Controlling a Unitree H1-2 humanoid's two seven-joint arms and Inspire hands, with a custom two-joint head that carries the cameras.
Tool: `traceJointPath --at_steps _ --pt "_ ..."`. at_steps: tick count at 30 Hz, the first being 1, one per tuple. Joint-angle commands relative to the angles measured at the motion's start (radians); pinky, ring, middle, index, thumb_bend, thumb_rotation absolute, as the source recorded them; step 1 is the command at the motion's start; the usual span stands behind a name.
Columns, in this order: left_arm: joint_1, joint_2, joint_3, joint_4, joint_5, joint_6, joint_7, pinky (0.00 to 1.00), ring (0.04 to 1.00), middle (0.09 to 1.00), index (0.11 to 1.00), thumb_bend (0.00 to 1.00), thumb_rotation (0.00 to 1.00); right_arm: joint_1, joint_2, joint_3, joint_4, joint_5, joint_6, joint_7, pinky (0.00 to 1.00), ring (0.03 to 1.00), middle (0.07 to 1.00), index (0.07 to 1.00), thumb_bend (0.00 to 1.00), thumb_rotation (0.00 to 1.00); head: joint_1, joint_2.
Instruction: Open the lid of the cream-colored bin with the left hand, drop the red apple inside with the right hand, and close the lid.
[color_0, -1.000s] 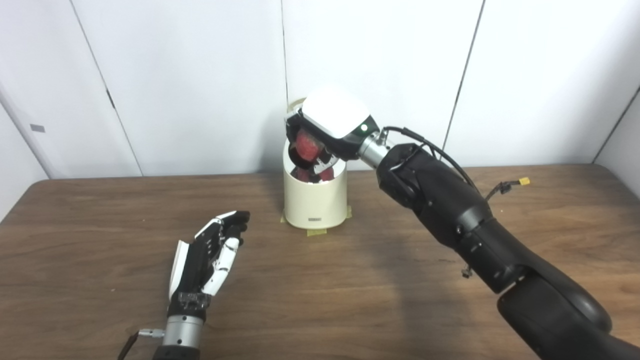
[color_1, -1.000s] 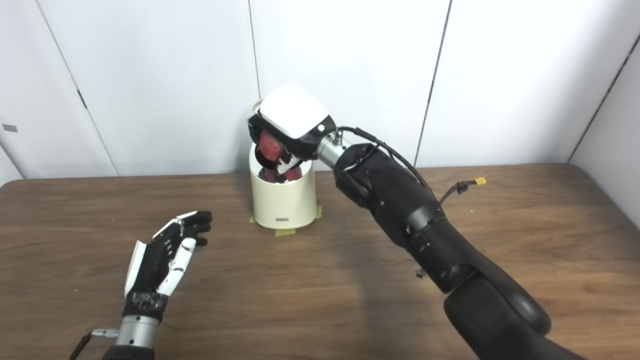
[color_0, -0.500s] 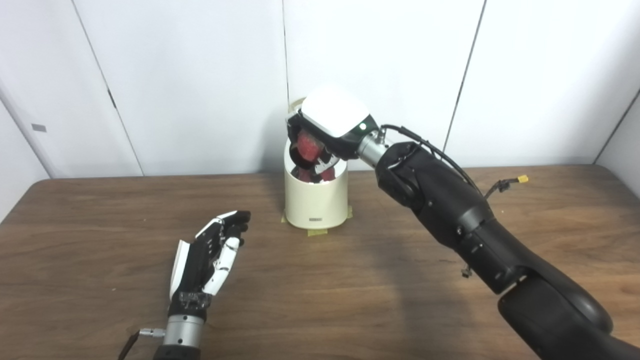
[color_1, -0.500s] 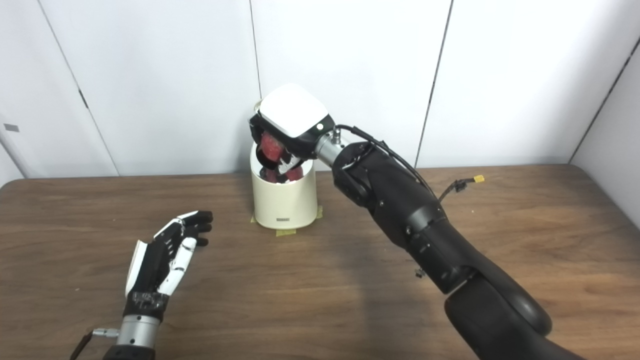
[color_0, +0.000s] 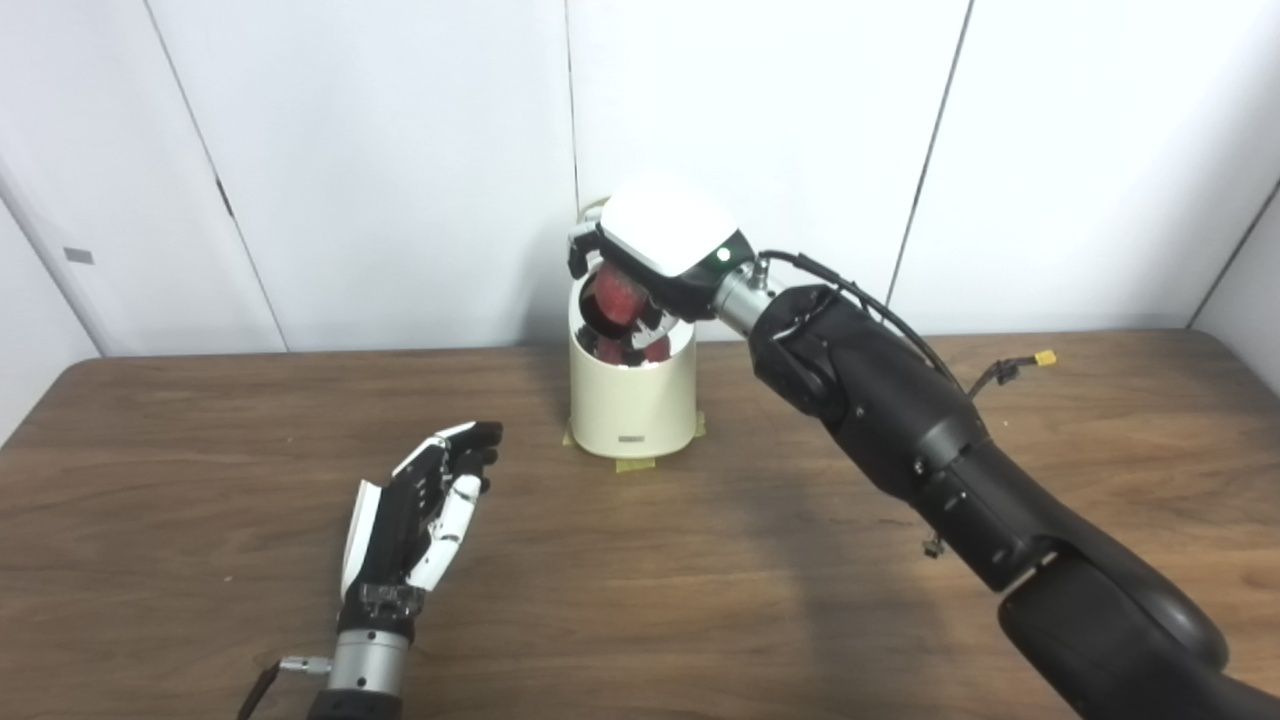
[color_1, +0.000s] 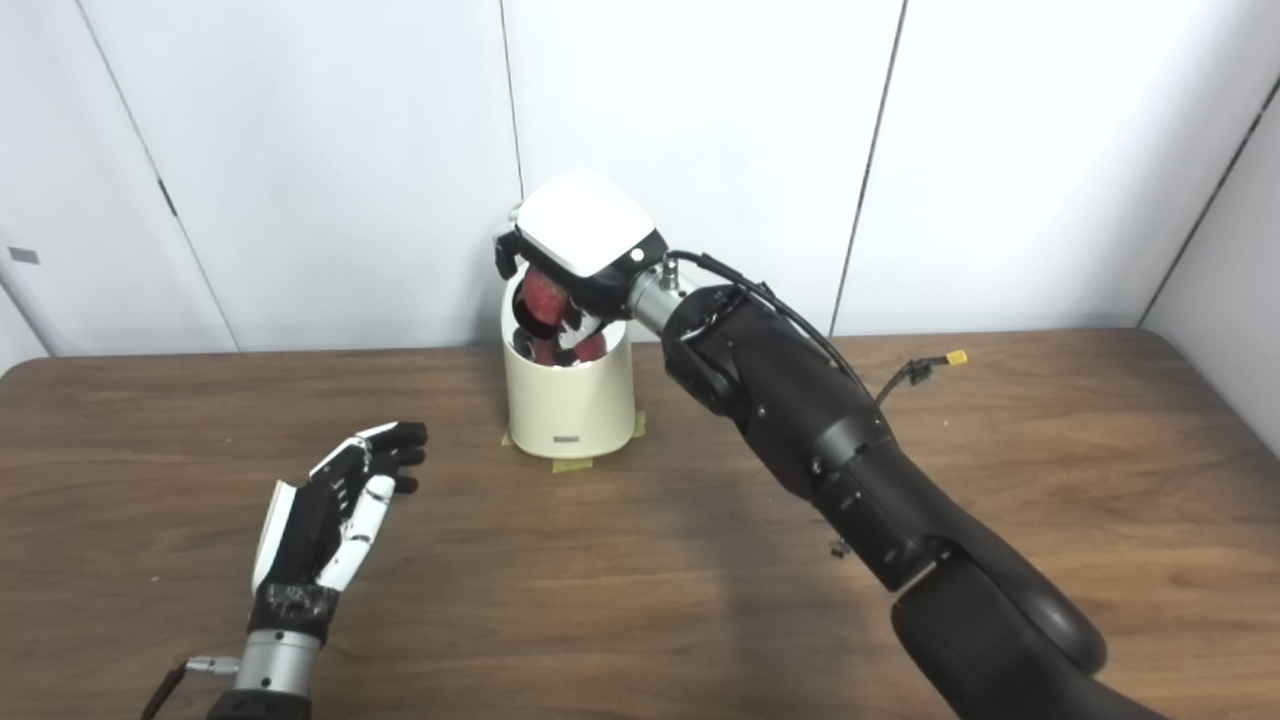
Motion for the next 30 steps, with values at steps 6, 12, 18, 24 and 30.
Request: traceJointPath --at_steps 6,12,18,24,30 --pt "-0.015 0.000 -0.004 -0.002 0.007 -0.025 0.005 0.65 0.741 0.763 0.735 0.30 0.71 -0.039 -0.020 -0.009 -0.021 -0.014 0.038 -0.026 0.35 0.453 0.741 0.671 1.00 0.03 -0.002 0.001" --pt "-0.014 0.001 -0.004 -0.002 0.008 -0.024 0.005 0.65 0.740 0.762 0.734 0.30 0.72 -0.038 -0.021 -0.007 -0.026 -0.022 0.041 -0.032 0.33 0.428 0.769 0.688 1.00 0.08 -0.002 0.000" --pt "-0.013 0.002 -0.006 -0.007 0.013 -0.021 0.005 0.65 0.741 0.764 0.736 0.30 0.73 -0.033 -0.020 -0.007 -0.044 -0.038 0.072 -0.007 0.33 0.439 0.789 0.699 1.00 0.17 -0.004 0.001" --pt "-0.014 0.003 -0.005 -0.003 0.005 -0.024 0.003 0.65 0.742 0.764 0.738 0.29 0.72 -0.029 -0.026 0.003 -0.059 -0.068 0.089 -0.008 0.33 0.450 0.815 0.720 1.00 0.25 -0.004 0.001" --pt "-0.015 0.004 -0.004 0.005 0.005 -0.029 0.004 0.66 0.745 0.766 0.739 0.30 0.73 -0.026 -0.027 0.003 -0.065 -0.074 0.092 -0.007 0.33 0.456 0.829 0.739 1.00 0.28 -0.005 0.000"
